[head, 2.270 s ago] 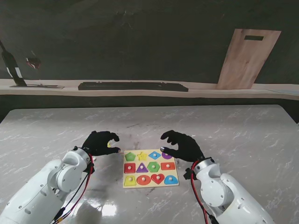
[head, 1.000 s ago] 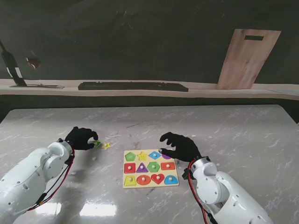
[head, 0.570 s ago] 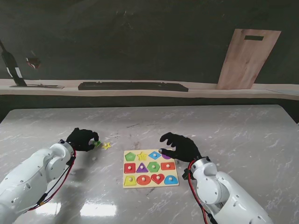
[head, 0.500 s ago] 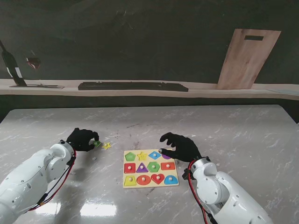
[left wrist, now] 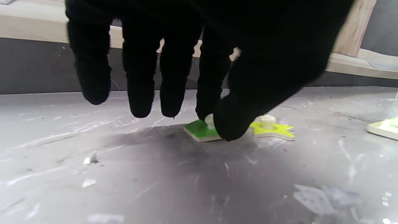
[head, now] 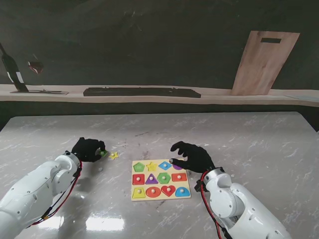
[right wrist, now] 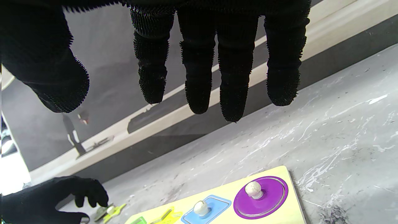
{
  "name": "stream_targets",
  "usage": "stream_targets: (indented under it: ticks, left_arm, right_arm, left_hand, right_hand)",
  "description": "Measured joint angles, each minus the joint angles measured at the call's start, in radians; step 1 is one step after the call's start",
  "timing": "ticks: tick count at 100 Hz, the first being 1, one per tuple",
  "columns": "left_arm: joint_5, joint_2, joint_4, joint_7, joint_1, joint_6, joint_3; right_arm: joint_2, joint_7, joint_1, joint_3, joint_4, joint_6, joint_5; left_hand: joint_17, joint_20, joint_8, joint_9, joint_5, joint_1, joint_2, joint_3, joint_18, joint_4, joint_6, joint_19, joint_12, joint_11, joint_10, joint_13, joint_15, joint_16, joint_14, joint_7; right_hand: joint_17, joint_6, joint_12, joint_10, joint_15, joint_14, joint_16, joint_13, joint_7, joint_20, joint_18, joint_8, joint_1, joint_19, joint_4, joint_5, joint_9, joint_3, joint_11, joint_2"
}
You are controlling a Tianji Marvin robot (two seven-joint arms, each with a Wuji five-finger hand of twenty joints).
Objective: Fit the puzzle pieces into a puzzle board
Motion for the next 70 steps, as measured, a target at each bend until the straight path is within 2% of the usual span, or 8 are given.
stream_targets:
  ticks: [30,33,39,54,70]
  left_arm:
    - [-0.022,-0.011,0.039,0.037,-0.018,0.001,0.033]
    - [-0.023,-0.011,0.041,0.040,-0.019,0.001,0.035]
    - [-0.025,-0.012,0.045,0.045,-0.021,0.001,0.039]
    - [-0.028,-0.014,0.053,0.053,-0.026,0.001,0.047]
    - [-0.028,-0.016,0.061,0.067,-0.032,0.001,0.055]
  right_arm:
    - [0.000,0.000,0.000,0.000,0.000,0.002,-0.002]
    - [0.000,0.001,0.000,0.000,0.000,0.002,-0.002]
    - [0.000,0.001,0.000,0.000,0.000,0.002,-0.002]
    - [0.000,0.002,0.001,-0.001,0.000,0.002,-0.002]
    - [0.000,0.002,0.002,-0.002,0.001,0.002,-0.003]
  left_hand:
    - [0.015,0.000,0.005,0.020,0.000,0.016,-0.021,-0.001,0.000,-0.001,-0.005,0.018,0.006,0.023,-0.001,0.010,0.027,0.000,0.000,0.068]
    - [0.017,0.000,0.005,0.030,0.000,0.028,-0.028,-0.003,0.000,-0.021,-0.012,0.019,0.007,0.024,-0.001,0.013,0.029,0.000,0.000,0.077]
    - [0.022,0.000,0.005,0.049,0.000,0.042,-0.031,-0.021,0.000,-0.021,-0.019,0.020,0.012,0.026,-0.002,0.031,0.039,0.002,0.000,0.098]
    - [0.038,0.012,0.003,0.084,0.001,0.091,-0.032,-0.066,0.000,-0.021,-0.031,0.035,0.101,0.034,-0.011,0.056,0.063,0.010,0.000,0.165]
    - [0.076,0.025,-0.022,0.191,0.043,0.101,-0.033,-0.067,0.000,-0.021,-0.040,0.070,0.183,0.018,-0.012,0.115,0.116,0.024,0.000,0.218]
  right_hand:
    - [0.000,0.000,0.000,0.000,0.000,0.000,0.000,0.000,0.000,0.000,0.000,0.000,0.000,0.000,0.000,0.000,0.000,0.000,0.000,0.000]
    - [0.000,0.000,0.000,0.000,0.000,0.000,0.000,0.000,0.000,0.000,0.000,0.000,0.000,0.000,0.000,0.000,0.000,0.000,0.000,0.000]
    - [0.000,0.000,0.000,0.000,0.000,0.000,0.000,0.000,0.000,0.000,0.000,0.000,0.000,0.000,0.000,0.000,0.000,0.000,0.000,0.000]
    - [0.000,0.000,0.000,0.000,0.000,0.000,0.000,0.000,0.000,0.000,0.000,0.000,0.000,0.000,0.000,0.000,0.000,0.000,0.000,0.000]
    - [0.000,0.000,0.000,0.000,0.000,0.000,0.000,0.000,0.000,0.000,0.000,0.000,0.000,0.000,0.000,0.000,0.000,0.000,0.000,0.000]
